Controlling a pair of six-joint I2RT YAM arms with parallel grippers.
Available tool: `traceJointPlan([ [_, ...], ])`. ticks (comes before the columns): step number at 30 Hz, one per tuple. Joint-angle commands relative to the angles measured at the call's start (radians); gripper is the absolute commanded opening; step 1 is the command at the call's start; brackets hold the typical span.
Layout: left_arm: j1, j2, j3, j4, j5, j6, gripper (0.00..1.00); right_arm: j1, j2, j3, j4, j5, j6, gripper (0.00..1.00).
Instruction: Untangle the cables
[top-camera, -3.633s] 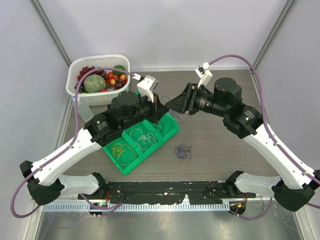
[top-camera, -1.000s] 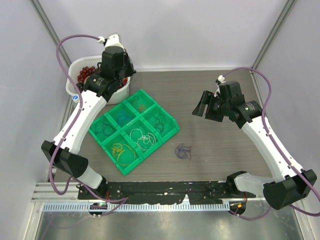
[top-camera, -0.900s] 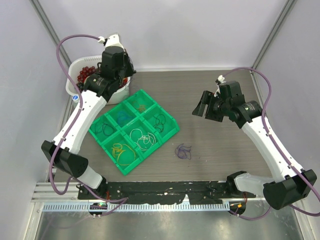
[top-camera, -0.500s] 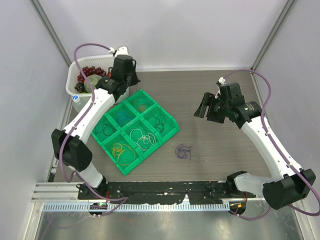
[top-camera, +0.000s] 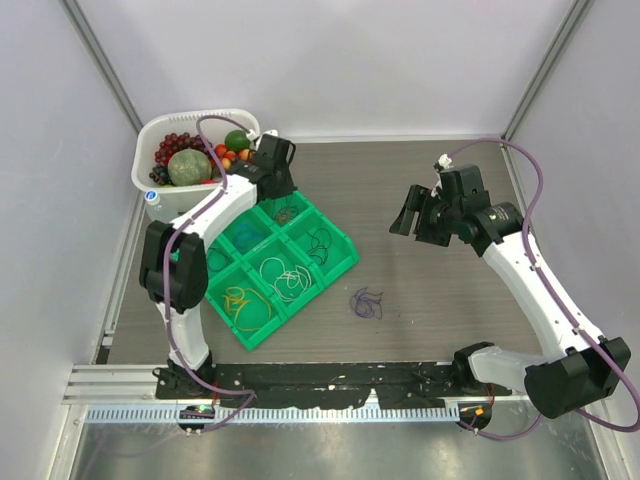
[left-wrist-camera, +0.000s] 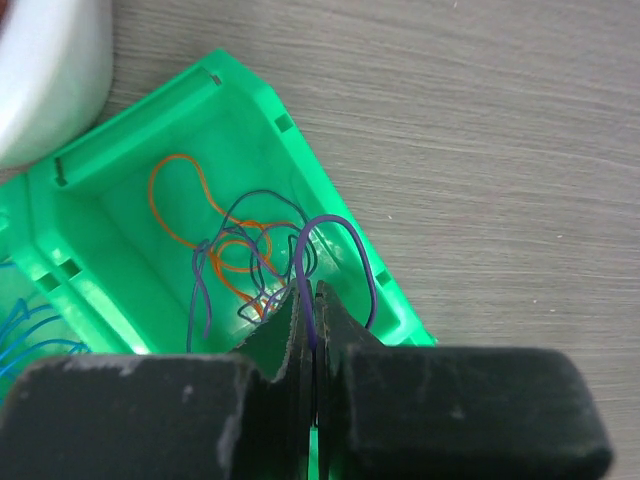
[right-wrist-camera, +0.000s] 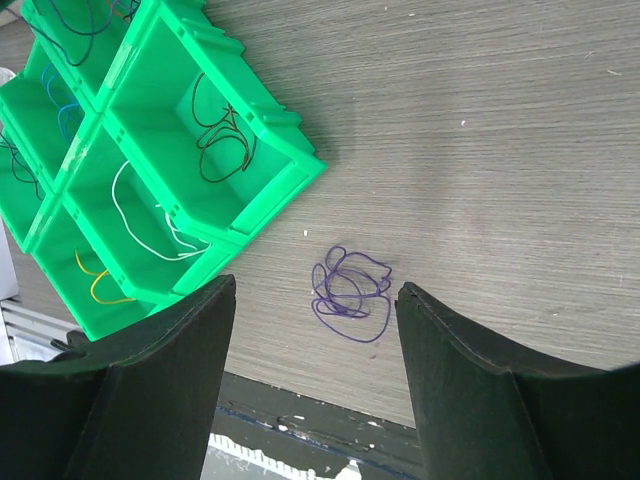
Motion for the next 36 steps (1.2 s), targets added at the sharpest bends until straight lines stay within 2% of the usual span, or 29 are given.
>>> traceJointPlan([
  [1, 0.014, 0.06, 0.03, 0.07, 0.044, 0.048, 0.0, -0.005, -0.034, 0.0, 0.015, 0.012, -0.017, 0.7],
  [5, 0.021, 0.074, 0.03, 0.084, 0.108, 0.076, 0.03, -0.007, -0.034, -0.003, 0.004, 0.009, -0.03, 0.71],
  [7, 0.024, 0.06, 0.038, 0.058, 0.118, 0.082, 0.19, -0.007, -0.032, -0.008, -0.005, 0.005, -0.035, 0.7],
  [8, 0.023, 0.048, 0.042, 0.034, 0.11, 0.079, 0.3, -0.007, -0.034, -0.015, -0.01, 0.003, -0.037, 0.7],
  [10, 0.024, 0.021, 0.059, -0.02, 0.111, 0.072, 0.43, -0.007, -0.037, -0.038, -0.01, -0.009, -0.037, 0.7],
  [13, 0.024, -0.053, 0.056, -0.095, 0.165, 0.059, 0.51, -0.007, -0.025, -0.084, -0.016, -0.046, -0.035, 0.7],
  [19, 0.024, -0.268, -0.079, -0.115, 0.274, 0.012, 0.61, 0.001, -0.009, -0.262, 0.033, -0.161, -0.009, 0.67],
  [22, 0.023, -0.358, -0.161, -0.111, 0.369, -0.037, 0.76, 0.025, 0.034, -0.345, 0.05, -0.228, 0.012, 0.61],
  [24, 0.02, -0.43, -0.226, -0.08, 0.444, -0.069, 0.77, 0.062, 0.054, -0.389, 0.063, -0.235, 0.022, 0.6],
  [27, -0.014, -0.528, -0.321, -0.037, 0.521, -0.121, 0.68, 0.121, 0.066, -0.454, 0.091, -0.209, 0.051, 0.59],
  [29, -0.075, -0.588, -0.375, -0.002, 0.538, -0.163, 0.66, 0.145, 0.077, -0.495, 0.137, -0.224, 0.11, 0.56],
  [33, -0.294, -0.654, -0.459, 0.084, 0.443, -0.24, 0.67, 0.148, 0.133, -0.549, 0.218, -0.213, 0.202, 0.42],
  [36, -0.452, -0.647, -0.505, 0.15, 0.342, -0.281, 0.69, 0.148, 0.155, -0.592, 0.283, -0.241, 0.27, 0.42],
])
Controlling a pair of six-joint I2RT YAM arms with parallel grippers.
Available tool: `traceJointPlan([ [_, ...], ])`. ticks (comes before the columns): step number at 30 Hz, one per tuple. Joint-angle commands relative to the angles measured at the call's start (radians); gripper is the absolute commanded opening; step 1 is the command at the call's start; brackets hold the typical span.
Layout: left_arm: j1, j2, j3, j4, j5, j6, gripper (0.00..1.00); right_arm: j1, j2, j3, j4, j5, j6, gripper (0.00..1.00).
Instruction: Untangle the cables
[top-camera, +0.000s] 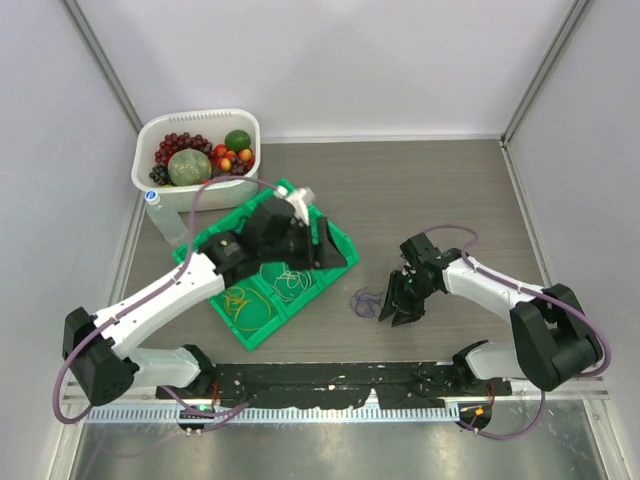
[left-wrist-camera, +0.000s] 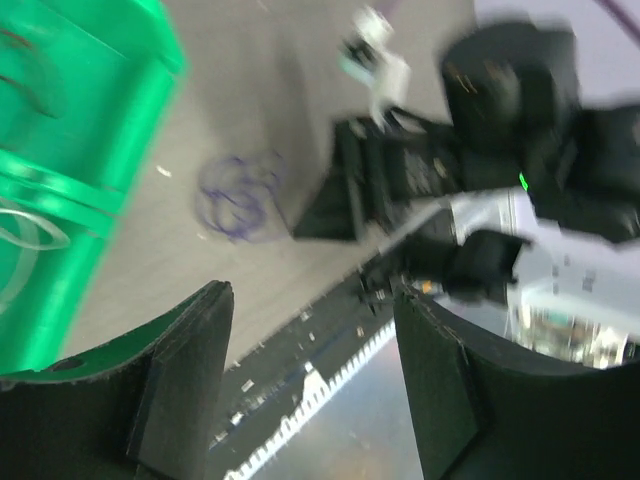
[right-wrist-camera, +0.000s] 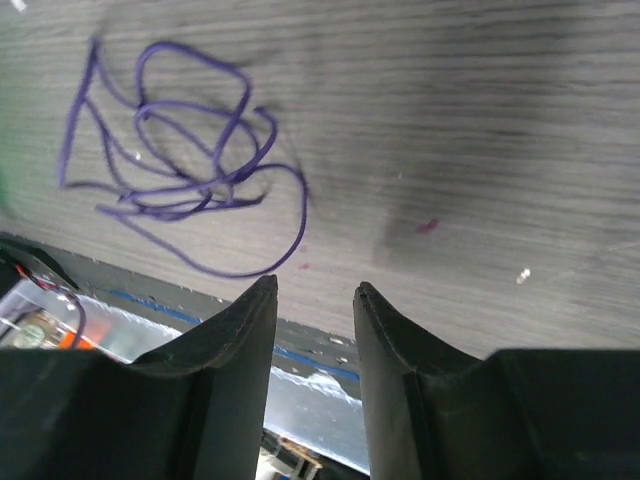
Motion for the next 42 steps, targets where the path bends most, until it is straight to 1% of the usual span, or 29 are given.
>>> traceJointPlan([
  [1, -0.192, -0.006, -0.04, 0.149, -0.111, -0.092, 0.69, 0.001, 0.024, -0.066, 0.153, -0.046, 0.159, 0.42],
  [4, -0.268, 0.068, -0.017, 0.148, -0.165, -0.092, 0.69, 0.003, 0.014, -0.115, 0.216, -0.065, 0.241, 0.44],
  [7, -0.297, 0.125, 0.033, 0.128, -0.171, -0.09, 0.67, -0.002, -0.016, -0.165, 0.259, -0.065, 0.328, 0.46],
  [9, -0.315, 0.149, 0.053, 0.123, -0.168, -0.093, 0.66, -0.003, -0.038, -0.177, 0.264, -0.063, 0.353, 0.47],
  [16, -0.334, 0.145, 0.043, 0.128, -0.156, -0.098, 0.64, -0.045, -0.148, -0.22, 0.242, -0.068, 0.427, 0.5],
  [22, -0.334, 0.107, 0.016, 0.146, -0.167, -0.116, 0.68, -0.046, -0.116, -0.269, 0.342, -0.132, 0.554, 0.49],
  [25, -0.335, 0.088, 0.009, 0.14, -0.174, -0.12, 0.69, -0.053, -0.139, -0.251, 0.312, -0.121, 0.546, 0.49],
  [28, -0.335, 0.062, -0.008, 0.14, -0.188, -0.123, 0.71, -0.063, -0.162, -0.232, 0.246, -0.12, 0.511, 0.5],
  [32, -0.334, 0.031, -0.02, 0.12, -0.216, -0.127, 0.77, -0.065, -0.191, -0.229, 0.232, -0.147, 0.497, 0.57],
  [33, -0.334, 0.03, -0.022, 0.113, -0.217, -0.126, 0.79, -0.066, -0.194, -0.229, 0.233, -0.161, 0.494, 0.58],
  [34, -0.335, 0.027, -0.02, 0.1, -0.217, -0.126, 0.83, -0.066, -0.196, -0.225, 0.235, -0.166, 0.494, 0.58],
  [36, -0.335, 0.027, -0.019, 0.088, -0.217, -0.124, 0.86, -0.066, -0.211, -0.209, 0.227, -0.166, 0.493, 0.6],
  [37, -0.335, 0.025, -0.019, 0.085, -0.217, -0.123, 0.86, -0.068, -0.226, -0.199, 0.221, -0.151, 0.494, 0.61],
  [39, -0.335, 0.025, -0.02, 0.082, -0.213, -0.123, 0.86, -0.068, -0.24, -0.191, 0.216, -0.115, 0.508, 0.66],
  [40, -0.335, 0.022, -0.02, 0.079, -0.213, -0.121, 0.86, -0.068, -0.233, -0.191, 0.218, -0.099, 0.516, 0.71],
  [42, -0.335, 0.018, -0.02, 0.076, -0.208, -0.12, 0.86, -0.069, -0.204, -0.194, 0.25, -0.101, 0.552, 0.72],
])
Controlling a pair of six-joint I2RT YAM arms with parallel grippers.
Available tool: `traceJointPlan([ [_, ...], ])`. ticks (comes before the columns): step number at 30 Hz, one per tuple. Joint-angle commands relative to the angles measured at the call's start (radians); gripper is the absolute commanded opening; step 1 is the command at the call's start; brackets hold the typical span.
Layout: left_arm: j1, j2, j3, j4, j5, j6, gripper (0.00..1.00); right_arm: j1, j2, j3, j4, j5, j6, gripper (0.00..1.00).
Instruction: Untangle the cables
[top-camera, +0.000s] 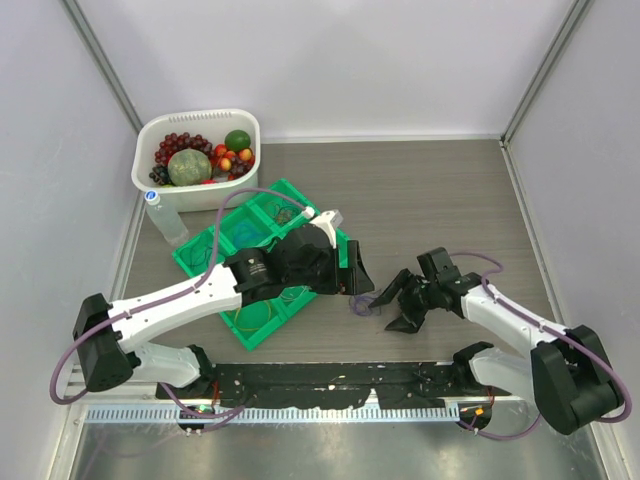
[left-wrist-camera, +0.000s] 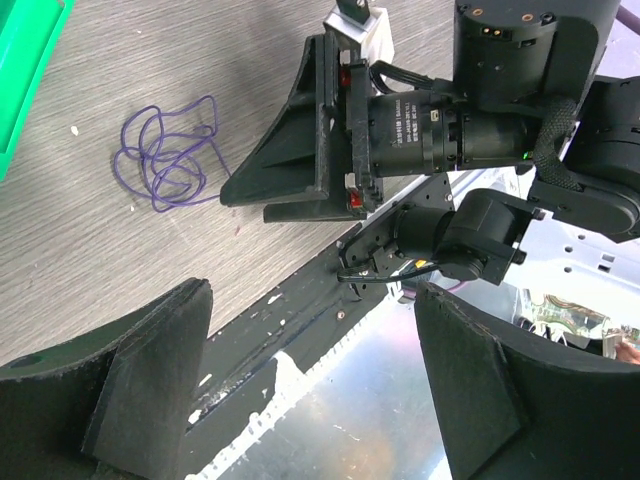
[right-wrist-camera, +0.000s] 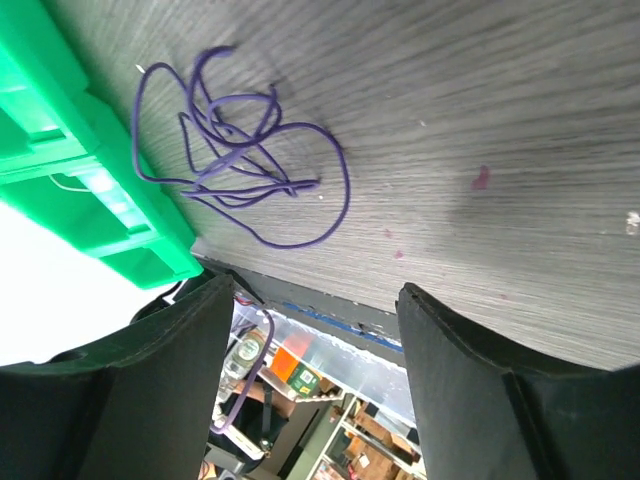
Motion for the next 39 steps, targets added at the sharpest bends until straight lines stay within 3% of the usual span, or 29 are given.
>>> traceJointPlan([
  [1, -0.004, -0.04, -0.004, -0.004, -0.013, 0.003, 0.86, -0.005, 0.027, 0.036, 0.049, 0.024, 0.081, 0.72],
  [7, -0.003, -0.099, -0.018, -0.046, -0.02, -0.001, 0.86, -0.005, 0.079, 0.03, 0.111, 0.055, 0.221, 0.66],
  [12, -0.003, -0.162, -0.035, -0.086, -0.085, -0.004, 0.86, -0.005, 0.085, -0.028, 0.193, 0.093, 0.318, 0.52],
  [15, -0.003, -0.185, -0.038, -0.106, -0.093, 0.001, 0.85, -0.004, 0.122, -0.033, 0.235, 0.078, 0.329, 0.45],
  [22, -0.004, -0.203, -0.03, -0.122, -0.102, 0.01, 0.86, -0.002, 0.111, -0.033, 0.218, 0.108, 0.316, 0.44],
  [26, -0.004, -0.186, -0.013, -0.123, -0.093, 0.015, 0.85, -0.001, 0.133, -0.05, 0.272, 0.09, 0.321, 0.33],
  [29, -0.003, -0.177, 0.001, -0.128, -0.089, 0.025, 0.86, 0.001, 0.156, -0.021, 0.269, 0.087, 0.27, 0.22],
  [32, -0.001, -0.174, 0.047, -0.146, -0.098, 0.055, 0.85, 0.001, 0.13, 0.027, 0.215, 0.096, 0.214, 0.03],
  [35, 0.008, -0.18, 0.114, -0.162, -0.09, 0.097, 0.83, -0.001, 0.099, 0.183, 0.059, 0.137, 0.016, 0.01],
  [39, 0.032, -0.198, 0.188, -0.149, -0.043, 0.156, 0.7, 0.001, 0.069, 0.428, -0.084, 0.15, -0.312, 0.01],
])
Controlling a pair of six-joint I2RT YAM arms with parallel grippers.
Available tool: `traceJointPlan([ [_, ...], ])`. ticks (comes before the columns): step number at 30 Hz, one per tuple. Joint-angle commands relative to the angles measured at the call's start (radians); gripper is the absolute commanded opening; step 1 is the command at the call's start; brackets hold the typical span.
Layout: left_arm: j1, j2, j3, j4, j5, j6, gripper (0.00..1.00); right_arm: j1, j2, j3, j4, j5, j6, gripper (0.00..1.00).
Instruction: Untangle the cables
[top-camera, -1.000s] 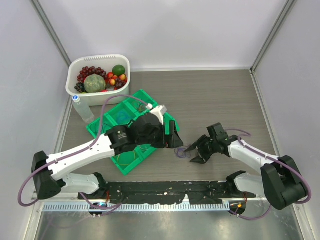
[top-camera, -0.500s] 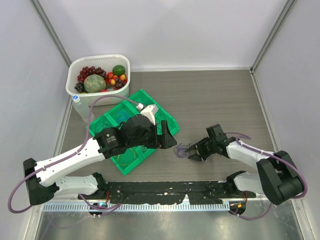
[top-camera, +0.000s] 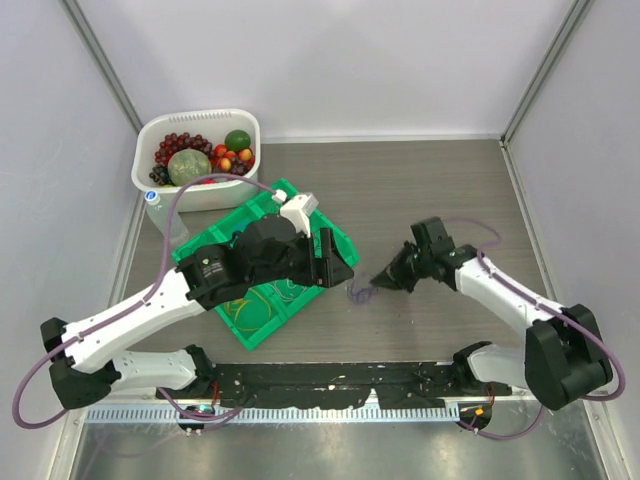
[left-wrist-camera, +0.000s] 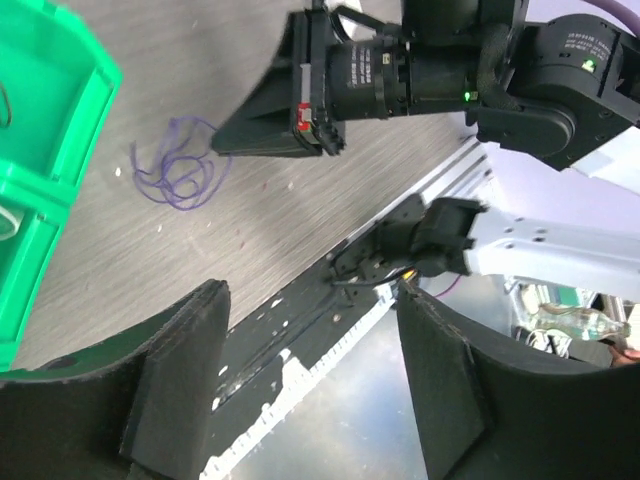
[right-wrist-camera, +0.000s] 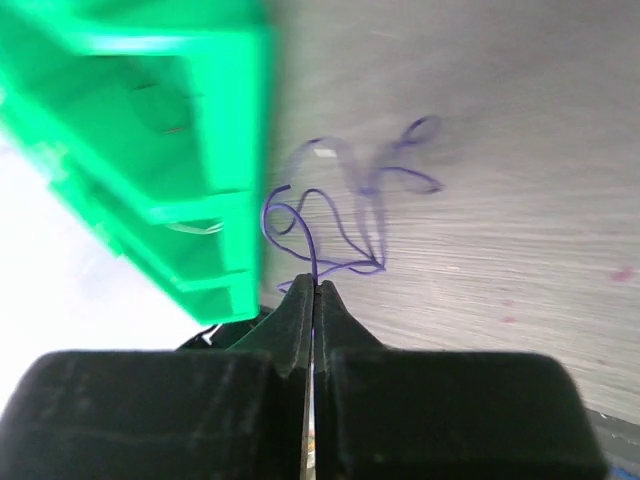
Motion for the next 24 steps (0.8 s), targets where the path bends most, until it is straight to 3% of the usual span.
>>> traceJointPlan([
  [1, 0.028, -0.039, 0.115, 0.037, 0.044, 0.096, 0.66, 0.001, -0.081, 0.282, -0.149, 0.018, -0.437, 0.01],
  [7, 0.049, -0.072, 0.146, 0.124, 0.174, 0.147, 0.54, 0.002, -0.167, 0.504, -0.274, -0.046, -0.667, 0.01],
  [16, 0.094, -0.041, 0.21, 0.183, 0.224, 0.174, 0.6, 0.002, -0.291, 0.662, -0.231, -0.206, -0.691, 0.01],
  [24, 0.097, -0.065, 0.159, 0.233, 0.262, 0.182, 0.38, 0.002, -0.287, 0.756, -0.26, -0.245, -0.661, 0.01],
])
